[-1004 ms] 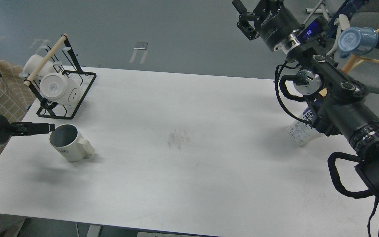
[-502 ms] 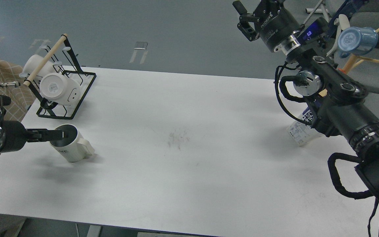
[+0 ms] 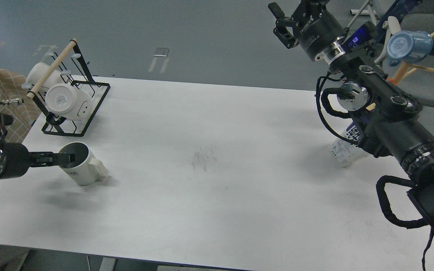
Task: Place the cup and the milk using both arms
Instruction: 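Reach the left gripper down to the white mug lying on its side, then grasp the mug with the left gripper and lift it toward the table center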
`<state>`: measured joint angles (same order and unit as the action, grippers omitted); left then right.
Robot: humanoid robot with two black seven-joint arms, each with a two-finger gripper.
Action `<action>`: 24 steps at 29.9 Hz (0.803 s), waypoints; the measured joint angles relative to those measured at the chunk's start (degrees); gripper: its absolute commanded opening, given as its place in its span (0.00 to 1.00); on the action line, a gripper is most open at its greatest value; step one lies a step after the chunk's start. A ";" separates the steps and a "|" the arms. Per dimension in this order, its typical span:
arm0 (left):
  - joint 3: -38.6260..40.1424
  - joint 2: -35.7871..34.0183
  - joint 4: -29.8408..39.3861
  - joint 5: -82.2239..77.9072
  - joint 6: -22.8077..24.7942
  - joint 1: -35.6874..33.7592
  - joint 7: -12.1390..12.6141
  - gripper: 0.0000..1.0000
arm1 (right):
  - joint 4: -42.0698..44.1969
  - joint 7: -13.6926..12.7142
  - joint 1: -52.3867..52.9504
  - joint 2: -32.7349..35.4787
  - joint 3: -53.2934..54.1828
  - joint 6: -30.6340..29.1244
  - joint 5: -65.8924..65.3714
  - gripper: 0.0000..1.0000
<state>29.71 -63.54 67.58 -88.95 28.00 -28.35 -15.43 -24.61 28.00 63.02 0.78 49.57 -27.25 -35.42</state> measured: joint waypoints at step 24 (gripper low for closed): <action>1.15 -2.65 16.64 -2.69 0.00 -5.81 3.34 0.00 | 0.15 0.00 0.64 0.48 0.25 0.16 0.00 1.00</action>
<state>30.86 -66.19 84.22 -91.64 28.00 -34.17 -12.10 -24.46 28.00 63.65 1.26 49.82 -27.09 -35.42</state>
